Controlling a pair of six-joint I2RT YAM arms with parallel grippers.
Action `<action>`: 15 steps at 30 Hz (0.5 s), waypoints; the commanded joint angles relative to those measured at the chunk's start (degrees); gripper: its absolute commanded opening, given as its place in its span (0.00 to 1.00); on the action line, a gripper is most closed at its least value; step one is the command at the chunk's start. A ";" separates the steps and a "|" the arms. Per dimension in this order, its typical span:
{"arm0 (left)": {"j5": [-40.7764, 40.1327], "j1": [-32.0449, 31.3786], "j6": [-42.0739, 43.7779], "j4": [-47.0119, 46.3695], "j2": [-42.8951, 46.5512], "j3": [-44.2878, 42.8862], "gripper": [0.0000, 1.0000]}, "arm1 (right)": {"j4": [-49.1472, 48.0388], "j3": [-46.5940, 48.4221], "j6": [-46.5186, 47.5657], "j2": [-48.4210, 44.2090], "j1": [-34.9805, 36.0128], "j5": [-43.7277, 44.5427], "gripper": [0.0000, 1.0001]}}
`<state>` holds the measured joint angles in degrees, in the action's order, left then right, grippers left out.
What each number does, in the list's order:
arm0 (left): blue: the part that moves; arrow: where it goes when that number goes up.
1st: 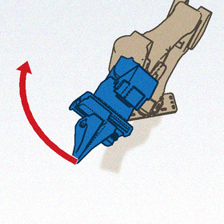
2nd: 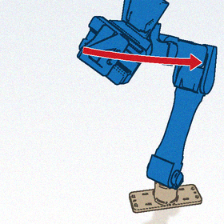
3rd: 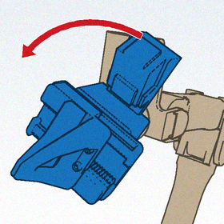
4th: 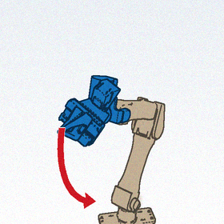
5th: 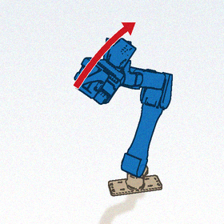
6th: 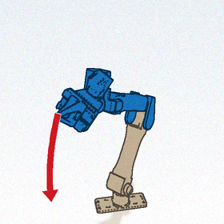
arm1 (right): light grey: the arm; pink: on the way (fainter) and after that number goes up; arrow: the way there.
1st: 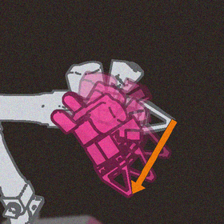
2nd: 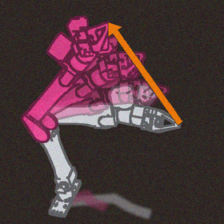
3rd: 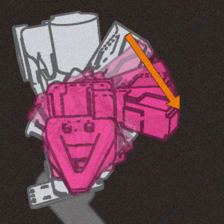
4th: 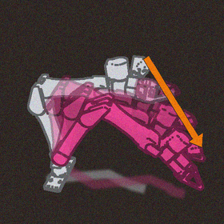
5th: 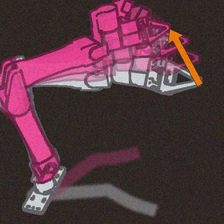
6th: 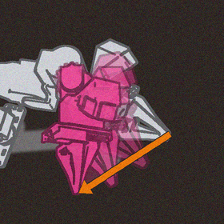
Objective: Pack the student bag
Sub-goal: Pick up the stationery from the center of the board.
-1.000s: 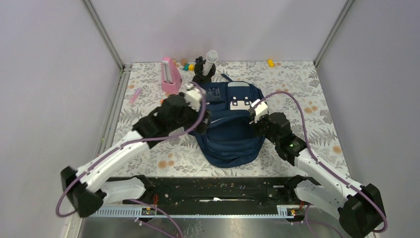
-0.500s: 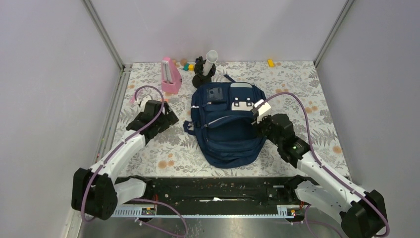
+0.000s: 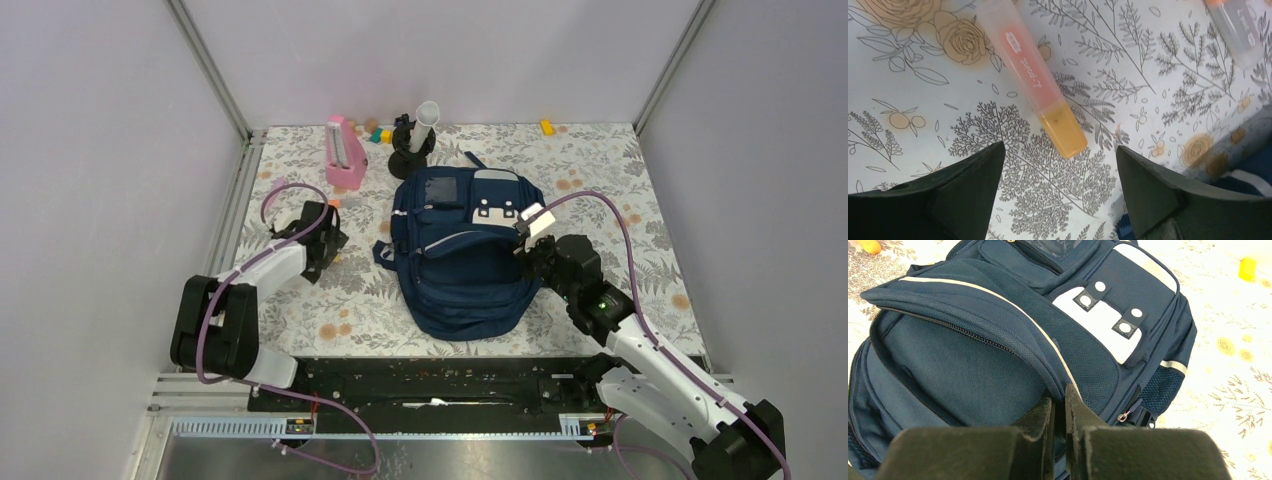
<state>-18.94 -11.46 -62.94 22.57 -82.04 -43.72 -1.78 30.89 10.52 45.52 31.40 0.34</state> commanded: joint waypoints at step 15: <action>-6.11 0.75 -5.92 -0.59 -7.46 -4.75 0.72 | -6.04 0.91 -2.33 -2.26 -0.42 -1.48 0.00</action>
<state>-22.81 -11.05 -67.20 22.57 -88.79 -47.55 -1.96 30.83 10.02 45.47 31.33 -0.69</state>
